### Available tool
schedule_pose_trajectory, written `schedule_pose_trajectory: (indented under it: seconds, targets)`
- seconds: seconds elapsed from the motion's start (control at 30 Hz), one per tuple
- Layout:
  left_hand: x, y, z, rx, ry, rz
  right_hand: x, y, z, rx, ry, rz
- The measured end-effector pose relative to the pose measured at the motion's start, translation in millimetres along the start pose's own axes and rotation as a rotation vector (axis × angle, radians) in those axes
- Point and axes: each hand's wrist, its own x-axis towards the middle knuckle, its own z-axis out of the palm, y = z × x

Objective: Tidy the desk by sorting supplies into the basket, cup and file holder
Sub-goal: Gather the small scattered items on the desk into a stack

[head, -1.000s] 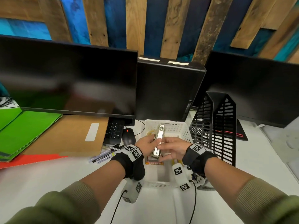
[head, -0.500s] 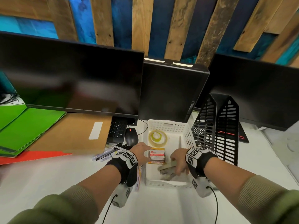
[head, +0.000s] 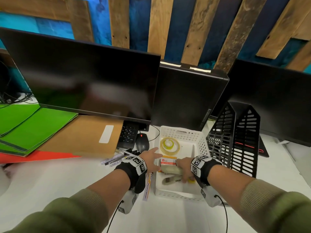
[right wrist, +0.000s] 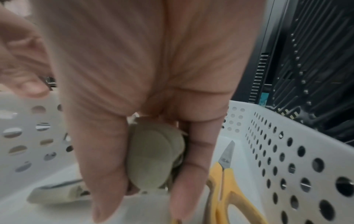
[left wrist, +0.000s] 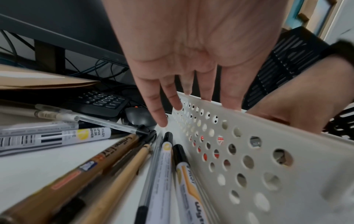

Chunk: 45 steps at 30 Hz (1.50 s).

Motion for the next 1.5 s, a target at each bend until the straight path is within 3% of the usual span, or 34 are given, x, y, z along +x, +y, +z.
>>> schedule_pose_trajectory:
  seconds: [0.3, 0.63, 1.13, 1.4, 1.5]
  targets:
    - [3, -1, -1, 0.018, -0.019, 0.023, 22, 4, 9, -0.08, -0.074, 0.065]
    - [7, -7, 3, -0.024, -0.011, 0.031, 28, 6, 5, -0.096, -0.079, -0.036]
    - [10, -12, 6, -0.041, 0.0, 0.034, 45, -7, -6, -0.285, 0.029, -0.068]
    - [9, -8, 4, -0.011, -0.009, 0.037, 39, -7, -5, -0.197, 0.078, -0.027]
    - [8, -6, 3, -0.022, 0.046, 0.026, 22, -14, -17, -0.144, 0.116, 0.003]
